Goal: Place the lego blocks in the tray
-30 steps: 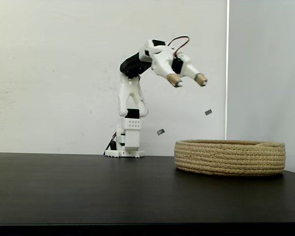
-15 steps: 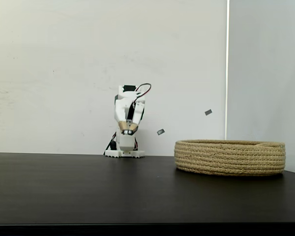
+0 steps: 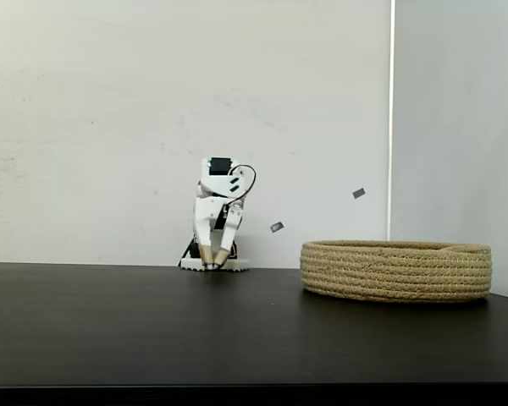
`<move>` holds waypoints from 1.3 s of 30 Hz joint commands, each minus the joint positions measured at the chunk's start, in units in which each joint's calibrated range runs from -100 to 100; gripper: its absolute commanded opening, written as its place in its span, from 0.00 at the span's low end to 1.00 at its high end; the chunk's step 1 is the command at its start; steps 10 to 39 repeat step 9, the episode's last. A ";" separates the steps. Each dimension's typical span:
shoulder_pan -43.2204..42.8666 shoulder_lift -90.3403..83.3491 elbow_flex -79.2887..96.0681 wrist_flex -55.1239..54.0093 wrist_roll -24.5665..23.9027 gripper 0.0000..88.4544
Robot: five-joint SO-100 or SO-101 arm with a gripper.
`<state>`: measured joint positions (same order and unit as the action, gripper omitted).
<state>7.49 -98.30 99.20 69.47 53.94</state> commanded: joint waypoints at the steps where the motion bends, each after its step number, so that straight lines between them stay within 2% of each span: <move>1: 0.34 -0.41 0.80 3.63 2.25 0.00; 6: -0.07 -0.41 0.80 4.04 1.22 0.00; 9: -1.23 -0.41 0.80 4.04 -3.22 0.03; 39: -1.23 -0.41 0.80 4.04 -3.22 0.03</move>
